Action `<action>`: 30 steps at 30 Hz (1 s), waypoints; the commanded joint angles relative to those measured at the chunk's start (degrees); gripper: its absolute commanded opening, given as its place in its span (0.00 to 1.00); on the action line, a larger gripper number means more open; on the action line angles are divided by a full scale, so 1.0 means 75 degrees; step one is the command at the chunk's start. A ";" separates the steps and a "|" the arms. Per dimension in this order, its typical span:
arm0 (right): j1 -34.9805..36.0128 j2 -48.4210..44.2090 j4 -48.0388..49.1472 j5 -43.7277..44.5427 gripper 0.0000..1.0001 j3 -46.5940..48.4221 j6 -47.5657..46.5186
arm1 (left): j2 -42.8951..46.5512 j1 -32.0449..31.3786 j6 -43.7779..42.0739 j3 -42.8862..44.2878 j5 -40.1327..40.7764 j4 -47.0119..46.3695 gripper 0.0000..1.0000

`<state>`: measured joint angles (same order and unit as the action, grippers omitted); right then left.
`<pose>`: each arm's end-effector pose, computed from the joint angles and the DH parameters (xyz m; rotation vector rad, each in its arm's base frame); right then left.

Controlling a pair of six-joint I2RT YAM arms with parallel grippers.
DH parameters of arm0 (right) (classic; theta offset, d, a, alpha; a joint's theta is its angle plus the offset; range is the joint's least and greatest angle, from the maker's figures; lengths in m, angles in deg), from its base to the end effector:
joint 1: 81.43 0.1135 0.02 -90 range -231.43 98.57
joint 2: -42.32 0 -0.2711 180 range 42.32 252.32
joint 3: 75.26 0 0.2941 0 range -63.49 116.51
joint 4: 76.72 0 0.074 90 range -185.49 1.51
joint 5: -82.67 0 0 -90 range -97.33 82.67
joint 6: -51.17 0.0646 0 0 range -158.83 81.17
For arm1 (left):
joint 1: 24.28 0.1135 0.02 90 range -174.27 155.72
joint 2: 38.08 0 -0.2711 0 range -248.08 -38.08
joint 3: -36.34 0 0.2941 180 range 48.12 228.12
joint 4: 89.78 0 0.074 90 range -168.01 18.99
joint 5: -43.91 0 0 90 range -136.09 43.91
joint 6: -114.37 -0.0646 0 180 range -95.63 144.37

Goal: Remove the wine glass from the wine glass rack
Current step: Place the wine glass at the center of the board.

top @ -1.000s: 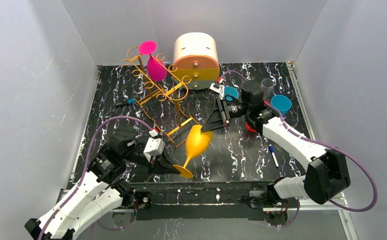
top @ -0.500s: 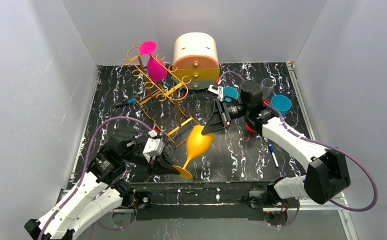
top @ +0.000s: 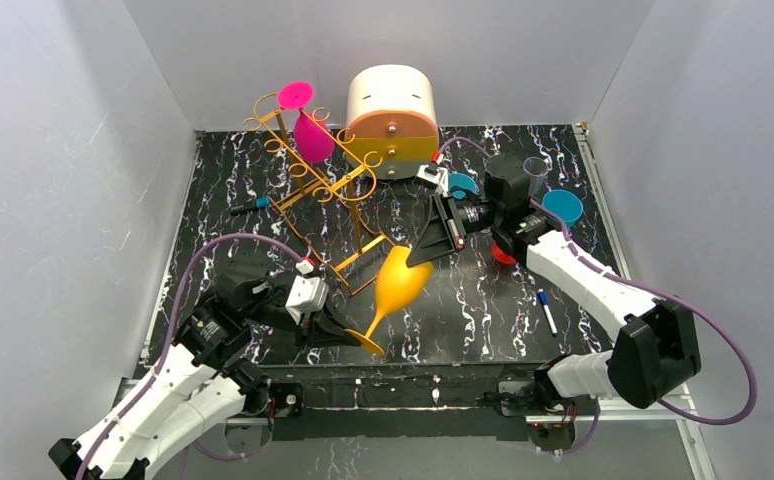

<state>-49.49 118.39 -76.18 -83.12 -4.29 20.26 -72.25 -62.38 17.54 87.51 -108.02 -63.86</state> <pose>0.2531 0.2316 0.3433 -0.8175 2.0102 2.1220 0.1065 -0.1560 0.3356 1.3915 1.1829 -1.3135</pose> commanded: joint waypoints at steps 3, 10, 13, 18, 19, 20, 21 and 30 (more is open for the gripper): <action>-0.0011 -0.0219 0.0797 0.0170 0.01 -0.0335 0.0276 | -0.0213 0.0014 0.0224 0.0170 -0.0125 0.0038 0.00; 0.0000 -0.0246 0.1070 0.0416 0.01 -0.0477 0.0321 | -0.0390 0.0007 0.0342 0.0177 -0.0401 0.0029 0.18; 0.0020 -0.0330 0.1191 0.0480 0.01 -0.0496 0.0347 | -0.0363 0.0009 0.0338 0.0123 -0.0403 0.0023 0.24; 0.0053 -0.0344 0.1182 0.0560 0.01 -0.0580 0.0337 | -0.0272 0.0010 0.0401 0.0039 -0.0263 0.0028 0.34; 0.0062 -0.0336 0.1167 0.0581 0.01 -0.0597 0.0336 | -0.0264 0.0007 0.0416 0.0027 -0.0256 0.0015 0.36; 0.0059 -0.0336 0.1164 0.0602 0.01 -0.0602 0.0330 | -0.0250 0.0011 0.0418 -0.0004 -0.0189 0.0019 0.37; 0.0058 -0.0335 0.1146 0.0613 0.01 -0.0595 0.0316 | -0.0238 0.0007 0.0443 -0.0063 -0.0046 0.0014 0.38; 0.0067 -0.0502 -0.0668 0.1075 0.01 -0.0077 -0.0942 | -0.0049 0.0007 0.0483 -0.0246 0.0869 0.0012 0.63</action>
<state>-49.07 116.90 -74.12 -76.83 -8.72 19.52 -74.02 -62.34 21.10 86.23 -106.12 -63.88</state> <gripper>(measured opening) 0.098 0.586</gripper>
